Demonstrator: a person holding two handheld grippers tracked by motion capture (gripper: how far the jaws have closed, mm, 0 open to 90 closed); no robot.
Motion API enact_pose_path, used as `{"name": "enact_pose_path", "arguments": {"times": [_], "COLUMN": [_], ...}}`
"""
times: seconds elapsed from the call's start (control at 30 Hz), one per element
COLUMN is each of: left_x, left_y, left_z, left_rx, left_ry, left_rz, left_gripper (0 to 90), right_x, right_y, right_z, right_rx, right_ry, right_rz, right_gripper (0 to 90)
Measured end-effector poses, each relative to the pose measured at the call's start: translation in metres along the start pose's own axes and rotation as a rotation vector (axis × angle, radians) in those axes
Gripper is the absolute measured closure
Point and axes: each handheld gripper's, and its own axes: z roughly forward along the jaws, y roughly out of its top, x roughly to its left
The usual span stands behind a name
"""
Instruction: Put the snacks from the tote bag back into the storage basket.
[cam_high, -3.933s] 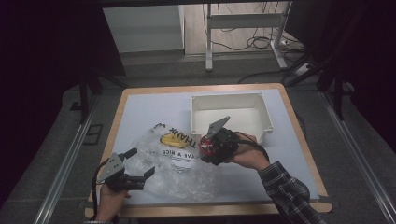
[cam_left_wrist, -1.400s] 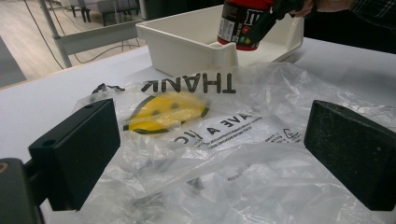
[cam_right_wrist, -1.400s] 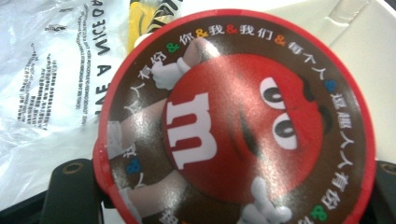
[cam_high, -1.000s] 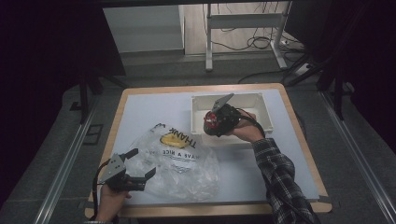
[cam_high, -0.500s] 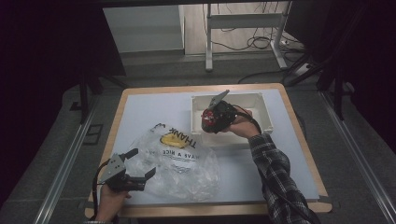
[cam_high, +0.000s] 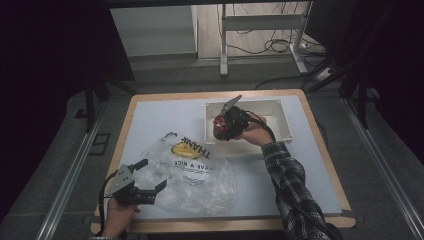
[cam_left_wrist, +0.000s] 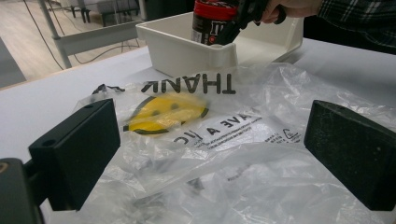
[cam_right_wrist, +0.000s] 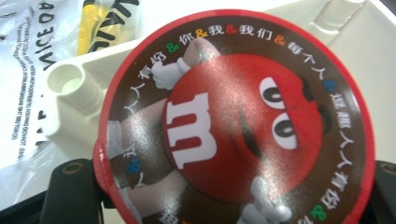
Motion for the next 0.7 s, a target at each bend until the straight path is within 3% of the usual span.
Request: {"name": "enact_pose_path", "arguments": {"times": [0.7], "left_x": [0.000], "left_y": [0.000], "left_z": [0.000], "left_rx": [0.002], "left_ry": [0.001], "left_rz": [0.001], "left_gripper": [3.5], "right_x": [-0.002], "right_y": [0.007], "right_z": [0.019], "right_rx": [0.019], "right_ry": [-0.003], "right_rz": [-0.003], "right_gripper": [25.5]}}
